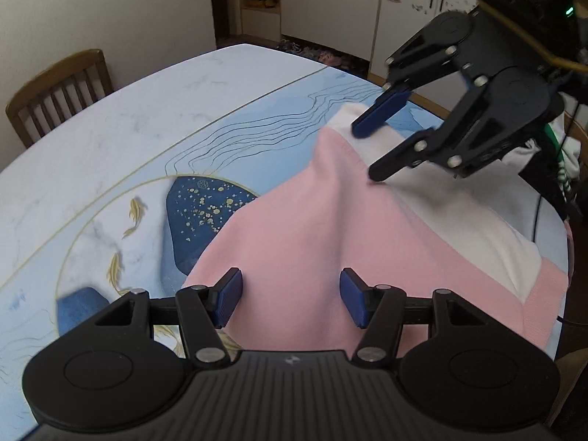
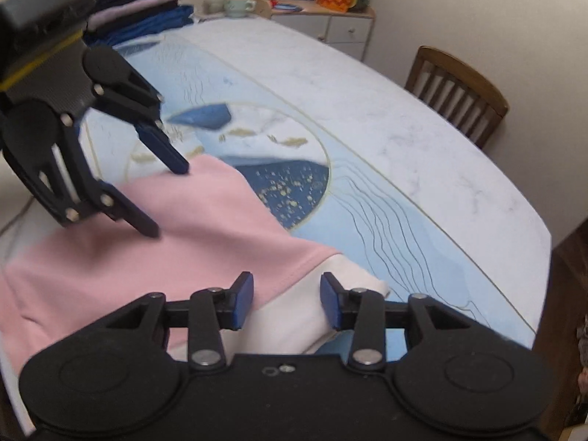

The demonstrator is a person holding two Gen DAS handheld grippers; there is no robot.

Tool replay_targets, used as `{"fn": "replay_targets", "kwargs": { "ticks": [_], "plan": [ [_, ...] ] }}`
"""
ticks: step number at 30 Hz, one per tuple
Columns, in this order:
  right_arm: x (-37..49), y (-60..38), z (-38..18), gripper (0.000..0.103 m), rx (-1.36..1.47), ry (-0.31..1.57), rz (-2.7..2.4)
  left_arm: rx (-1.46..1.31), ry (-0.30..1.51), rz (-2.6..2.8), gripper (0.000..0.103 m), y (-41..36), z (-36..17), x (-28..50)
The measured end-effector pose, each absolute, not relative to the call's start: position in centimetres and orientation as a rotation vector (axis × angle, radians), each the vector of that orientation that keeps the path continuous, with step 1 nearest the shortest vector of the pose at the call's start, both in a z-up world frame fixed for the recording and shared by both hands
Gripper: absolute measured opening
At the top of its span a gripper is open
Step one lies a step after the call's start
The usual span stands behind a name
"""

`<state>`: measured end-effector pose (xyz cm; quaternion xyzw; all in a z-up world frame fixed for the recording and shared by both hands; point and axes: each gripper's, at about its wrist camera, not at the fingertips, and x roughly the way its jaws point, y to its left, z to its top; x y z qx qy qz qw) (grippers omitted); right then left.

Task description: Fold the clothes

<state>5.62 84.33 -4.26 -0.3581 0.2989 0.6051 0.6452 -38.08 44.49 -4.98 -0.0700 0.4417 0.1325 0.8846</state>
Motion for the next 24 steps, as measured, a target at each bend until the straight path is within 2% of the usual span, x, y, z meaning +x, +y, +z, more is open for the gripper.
{"fn": "replay_targets", "kwargs": {
  "ticks": [7,14,16,18,24],
  "plan": [
    [8.2,83.6,-7.1,0.103,-0.772,0.765,1.459,-0.244,0.887,0.277,0.06,45.7,-6.0,-38.4],
    [6.9,82.5,-5.2,0.103,-0.749,0.813,1.381,-0.252,0.91,0.309,0.061,44.7,-4.5,-38.9],
    [6.0,81.2,-4.3,0.103,-0.7,0.859,1.356,-0.278,0.914,0.3,0.073,44.0,-3.7,-40.0],
    [4.8,79.7,-3.7,0.103,-0.656,0.91,1.336,-0.337,0.91,0.289,0.08,43.3,-3.4,-41.5],
    [1.9,77.1,-5.5,0.103,-0.532,1.076,1.219,-0.581,0.911,0.284,0.081,41.5,-6.0,-44.4]
  ]
}}
